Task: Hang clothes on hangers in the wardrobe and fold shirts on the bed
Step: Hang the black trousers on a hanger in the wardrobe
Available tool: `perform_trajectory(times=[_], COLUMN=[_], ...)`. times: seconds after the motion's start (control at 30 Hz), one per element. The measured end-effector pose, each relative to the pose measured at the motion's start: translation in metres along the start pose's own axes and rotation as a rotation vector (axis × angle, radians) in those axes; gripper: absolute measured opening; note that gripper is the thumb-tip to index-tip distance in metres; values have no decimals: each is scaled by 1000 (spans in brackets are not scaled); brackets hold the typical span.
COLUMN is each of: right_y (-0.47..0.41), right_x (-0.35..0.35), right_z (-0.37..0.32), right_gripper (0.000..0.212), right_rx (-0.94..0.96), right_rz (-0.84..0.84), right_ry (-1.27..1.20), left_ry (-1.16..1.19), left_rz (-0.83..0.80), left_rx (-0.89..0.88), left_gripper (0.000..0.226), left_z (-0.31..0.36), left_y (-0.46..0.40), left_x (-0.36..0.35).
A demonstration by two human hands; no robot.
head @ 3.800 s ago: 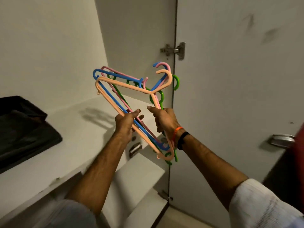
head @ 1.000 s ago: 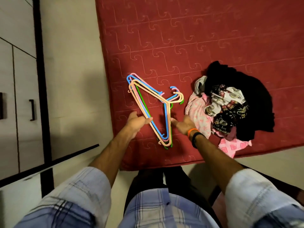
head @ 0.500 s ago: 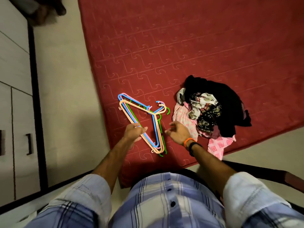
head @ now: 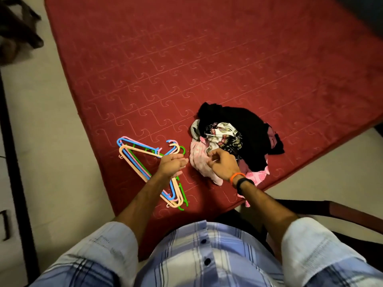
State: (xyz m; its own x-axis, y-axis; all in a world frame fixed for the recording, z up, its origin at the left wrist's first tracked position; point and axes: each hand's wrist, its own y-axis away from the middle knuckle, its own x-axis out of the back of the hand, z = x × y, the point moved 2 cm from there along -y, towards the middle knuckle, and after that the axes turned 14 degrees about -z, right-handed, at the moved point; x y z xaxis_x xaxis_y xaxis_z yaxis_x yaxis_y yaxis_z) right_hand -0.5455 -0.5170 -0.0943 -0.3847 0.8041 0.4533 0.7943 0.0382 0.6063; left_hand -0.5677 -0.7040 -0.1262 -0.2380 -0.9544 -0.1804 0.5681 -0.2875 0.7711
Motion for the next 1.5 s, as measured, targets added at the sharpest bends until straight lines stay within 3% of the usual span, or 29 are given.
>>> perform_trajectory(times=[0.17,0.3,0.57,0.73,0.8,0.9,1.03,1.13,1.2,1.27,1.3,1.37,1.43,1.5], right_y=[-11,-30,-90,-131,-142,-149,-142,-127,-109,-93,-87,-78,-75,-79], right_x=[51,96,163,168,166,171,185,192,197,201,201,201,201,198], right_z=[20,37,62,66,69,70,66,46,22,3,-2,-6,-6,1], right_gripper=[16,18,9,57,49,23,17,25,20,16,16,21,34,37], right_rx=[35,58,-19,-103,-120,-137,-35,152,263,329,354,361,325,245], right_rz=[28,23,36,1,-35,25,100,-111,-358,-602,-691,-799,-702,-467], right_ry=[-42,-16,68,439,505,301,-169,-602,-846,-833,-774,-670,-560,-533], left_ry=[-65,-65,-30,-30,-29,-29,-21,47,181,297,339,343,343,375], left_rz=[-8,8,90,96,87,70,81,95,27,-100,-126,6,138,142], left_rx=[-56,-68,-32,-17,-14,-2,11,-12,-31,-35,-51,-64,-108,-179], left_gripper=[30,12,20,14,16,20,13,26,45,65,65,37,31,29], left_z=[24,45,83,90,90,90,99,117,131,144,149,158,161,161], left_y=[-27,-45,-91,-107,-109,-110,-110,-105,-99,-93,-89,-79,-72,-60], left_x=[-51,-89,-133,-140,-141,-141,-143,-159,-171,-178,-180,-177,-172,-169])
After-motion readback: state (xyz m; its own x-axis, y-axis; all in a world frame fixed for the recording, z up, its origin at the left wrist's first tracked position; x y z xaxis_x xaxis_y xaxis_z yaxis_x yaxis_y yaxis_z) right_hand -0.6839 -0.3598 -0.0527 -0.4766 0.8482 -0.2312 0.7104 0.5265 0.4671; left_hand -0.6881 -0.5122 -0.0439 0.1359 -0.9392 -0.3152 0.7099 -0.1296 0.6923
